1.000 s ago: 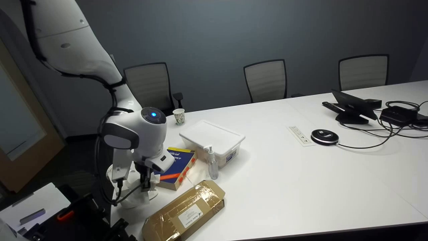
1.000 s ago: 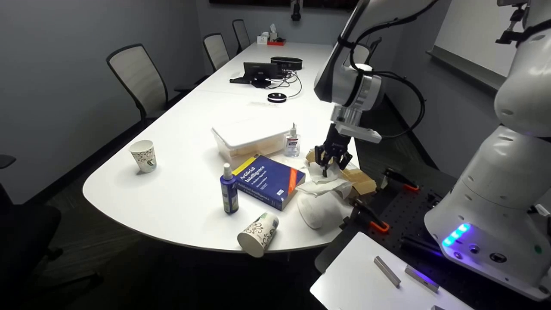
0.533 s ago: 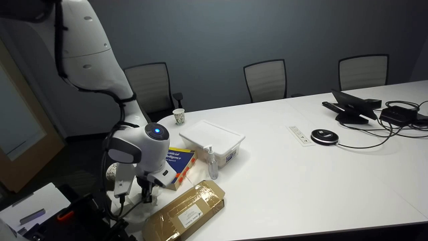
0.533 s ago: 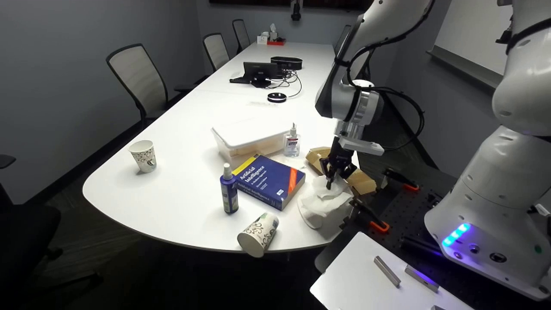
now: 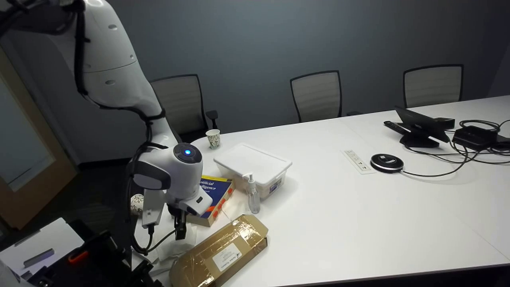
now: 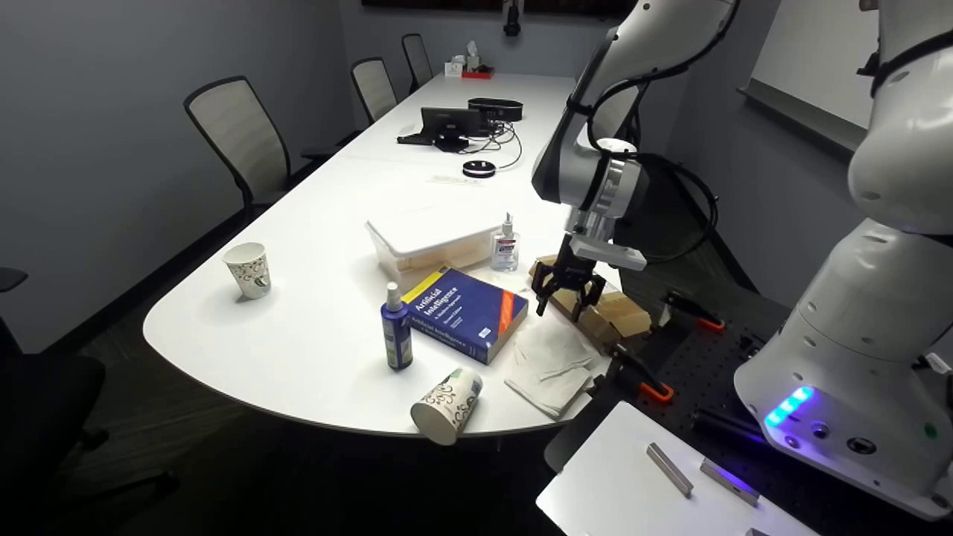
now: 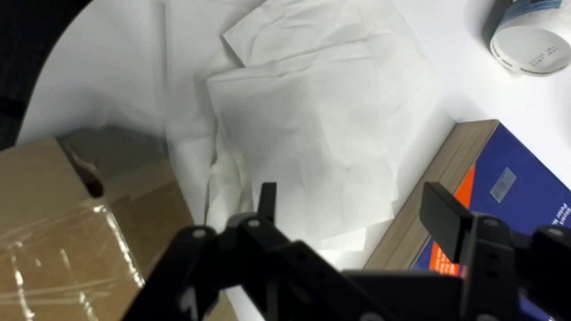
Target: Use the napkin to wipe the top of the blue book.
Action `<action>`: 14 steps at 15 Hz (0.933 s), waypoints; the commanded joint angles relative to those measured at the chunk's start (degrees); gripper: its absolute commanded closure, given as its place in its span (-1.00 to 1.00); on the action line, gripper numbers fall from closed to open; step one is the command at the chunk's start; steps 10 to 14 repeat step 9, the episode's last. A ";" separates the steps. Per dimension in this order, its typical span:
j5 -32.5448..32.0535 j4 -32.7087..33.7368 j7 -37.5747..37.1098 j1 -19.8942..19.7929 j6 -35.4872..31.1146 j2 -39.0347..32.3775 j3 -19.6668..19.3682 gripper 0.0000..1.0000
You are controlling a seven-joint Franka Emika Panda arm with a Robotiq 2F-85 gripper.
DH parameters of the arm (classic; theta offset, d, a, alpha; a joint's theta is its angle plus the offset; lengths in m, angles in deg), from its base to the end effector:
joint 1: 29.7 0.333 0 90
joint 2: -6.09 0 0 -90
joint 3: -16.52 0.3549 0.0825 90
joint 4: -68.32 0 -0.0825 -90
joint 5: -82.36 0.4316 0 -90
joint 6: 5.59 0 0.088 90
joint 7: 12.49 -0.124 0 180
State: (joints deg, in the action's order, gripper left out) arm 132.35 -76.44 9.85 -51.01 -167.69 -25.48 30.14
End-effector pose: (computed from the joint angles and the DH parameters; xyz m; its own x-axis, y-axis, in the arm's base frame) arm 0.4032 -0.0657 0.0270 0.7969 -0.5408 -0.2691 -0.6008 -0.7562 -0.2592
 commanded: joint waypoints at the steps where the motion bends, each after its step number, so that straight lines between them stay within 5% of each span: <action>1: 0.64 -3.55 -1.19 -0.32 2.80 7.61 1.45 -1.00; 5: -3.22 -7.10 -4.59 0.80 13.36 17.51 1.20 -1.00; 8: -4.66 -8.12 -6.63 7.54 21.35 24.48 -4.73 -1.00; 14: -5.74 -8.27 -7.76 9.07 22.72 26.11 -6.23 -1.00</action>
